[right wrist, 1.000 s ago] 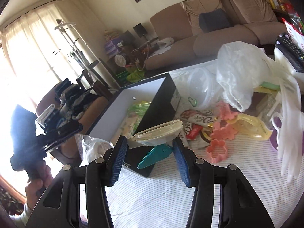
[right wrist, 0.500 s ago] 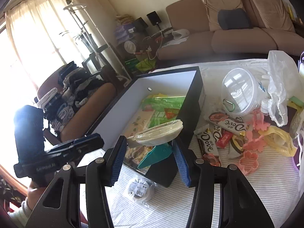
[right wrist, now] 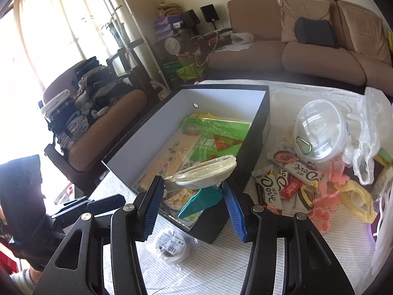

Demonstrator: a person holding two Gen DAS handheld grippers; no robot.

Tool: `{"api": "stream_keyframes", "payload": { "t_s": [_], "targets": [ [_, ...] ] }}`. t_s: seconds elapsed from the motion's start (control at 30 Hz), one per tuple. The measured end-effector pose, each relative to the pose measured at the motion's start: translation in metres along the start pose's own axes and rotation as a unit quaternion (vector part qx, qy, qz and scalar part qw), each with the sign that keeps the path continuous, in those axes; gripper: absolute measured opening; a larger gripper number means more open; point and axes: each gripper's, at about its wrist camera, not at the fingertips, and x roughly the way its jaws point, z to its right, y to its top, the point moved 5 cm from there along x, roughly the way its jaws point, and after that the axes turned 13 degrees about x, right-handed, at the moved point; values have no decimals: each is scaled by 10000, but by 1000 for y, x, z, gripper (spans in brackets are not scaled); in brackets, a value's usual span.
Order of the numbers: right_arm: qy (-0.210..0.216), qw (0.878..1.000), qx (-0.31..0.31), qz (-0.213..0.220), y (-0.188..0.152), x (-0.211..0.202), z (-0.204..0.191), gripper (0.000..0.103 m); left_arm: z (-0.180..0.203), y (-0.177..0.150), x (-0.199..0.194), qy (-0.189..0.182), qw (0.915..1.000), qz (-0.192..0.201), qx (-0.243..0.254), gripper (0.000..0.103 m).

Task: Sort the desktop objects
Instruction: 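Lift the clip with the right gripper and carry it over the box, then lower the clip into the box and open the right gripper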

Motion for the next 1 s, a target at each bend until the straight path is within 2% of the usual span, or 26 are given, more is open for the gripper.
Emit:
{"api": "stream_keyframes", "payload": {
  "t_s": [0.2,0.37,0.4,0.43,0.5,0.63,0.8,0.87,1.0],
  "targets": [
    [-236,9983,-383,-364,-4,43,-16,52,-8,-4,6,73,9999,-122,20,60],
    [-423,9964,-476,-551,-12,62,-17,53,-14,-22,4,355,9977,-476,319,61],
    [-456,9965,-451,-537,-12,63,-16,54,-15,-29,6,377,9972,-572,307,63],
    [-459,9969,-394,-513,-12,63,-14,59,-15,-35,8,359,9968,-671,262,64],
    [-354,9982,-212,-429,-9,60,-9,70,-15,-47,17,335,9954,-885,161,66],
    [-272,9992,65,-291,-5,45,-5,71,-10,-66,36,375,9924,-1175,-38,66],
    [-117,9993,332,-81,-12,10,3,72,-5,-77,55,876,9914,-967,-114,66],
    [-14,9987,503,45,-19,-6,10,75,-2,-81,63,941,9918,-859,-112,66],
    [53,9972,696,252,-37,-29,28,78,-2,-93,87,1208,9880,-960,-85,66]
  ]
}}
